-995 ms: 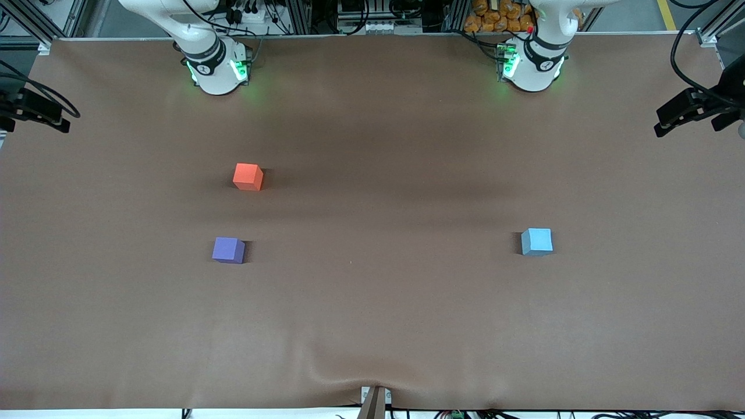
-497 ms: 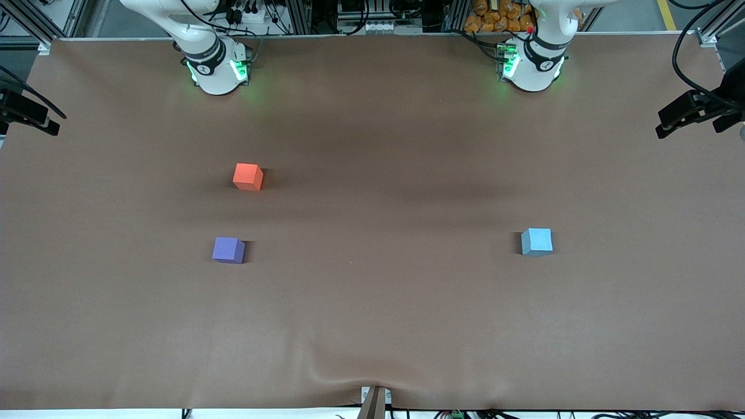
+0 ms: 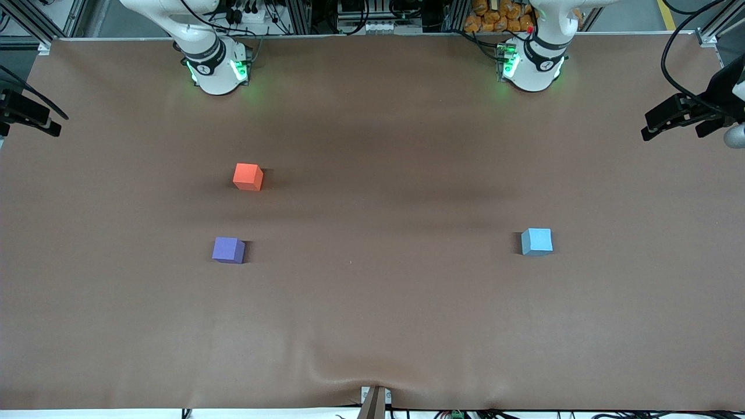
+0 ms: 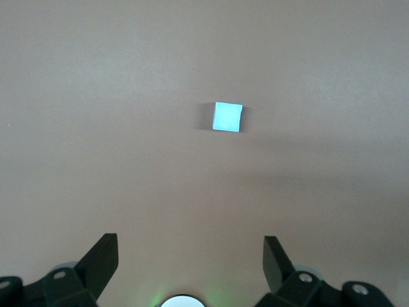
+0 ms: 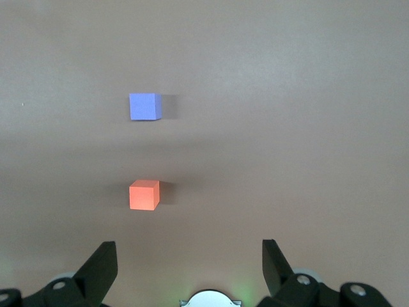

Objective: Place blue block between orange and purple blocks
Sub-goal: 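Reach the left gripper down toward the light-blue cube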

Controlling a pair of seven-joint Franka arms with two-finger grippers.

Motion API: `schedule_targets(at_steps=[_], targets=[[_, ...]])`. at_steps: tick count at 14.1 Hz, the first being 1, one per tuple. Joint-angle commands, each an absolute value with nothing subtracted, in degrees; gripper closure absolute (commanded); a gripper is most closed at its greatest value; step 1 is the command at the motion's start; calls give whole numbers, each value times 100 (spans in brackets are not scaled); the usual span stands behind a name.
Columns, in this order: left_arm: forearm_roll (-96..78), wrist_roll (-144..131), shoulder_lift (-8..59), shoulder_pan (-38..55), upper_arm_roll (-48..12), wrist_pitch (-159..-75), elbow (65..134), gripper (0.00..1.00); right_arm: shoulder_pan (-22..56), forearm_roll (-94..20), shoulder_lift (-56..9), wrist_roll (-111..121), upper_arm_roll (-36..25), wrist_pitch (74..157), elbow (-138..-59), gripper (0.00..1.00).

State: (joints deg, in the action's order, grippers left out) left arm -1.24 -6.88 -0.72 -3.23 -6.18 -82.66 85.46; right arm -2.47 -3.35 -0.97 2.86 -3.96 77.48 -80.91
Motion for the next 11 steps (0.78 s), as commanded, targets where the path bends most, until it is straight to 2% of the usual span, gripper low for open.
schedule_targets(at_steps=[1,6,11], targets=[[-229,-624,-79,-369,-642,-8864,9067,0,-264,-378,-149,325,-369,7805,-7998,0],[-413,-721,113,-326,-650,-11684,11334,0,-255,-396,-202,325,-360,7831,-7998,0],[-246,-615,1352,-273,-738,-12672,11487,0,-202,-396,-228,334,-360,7840,-7998,0]])
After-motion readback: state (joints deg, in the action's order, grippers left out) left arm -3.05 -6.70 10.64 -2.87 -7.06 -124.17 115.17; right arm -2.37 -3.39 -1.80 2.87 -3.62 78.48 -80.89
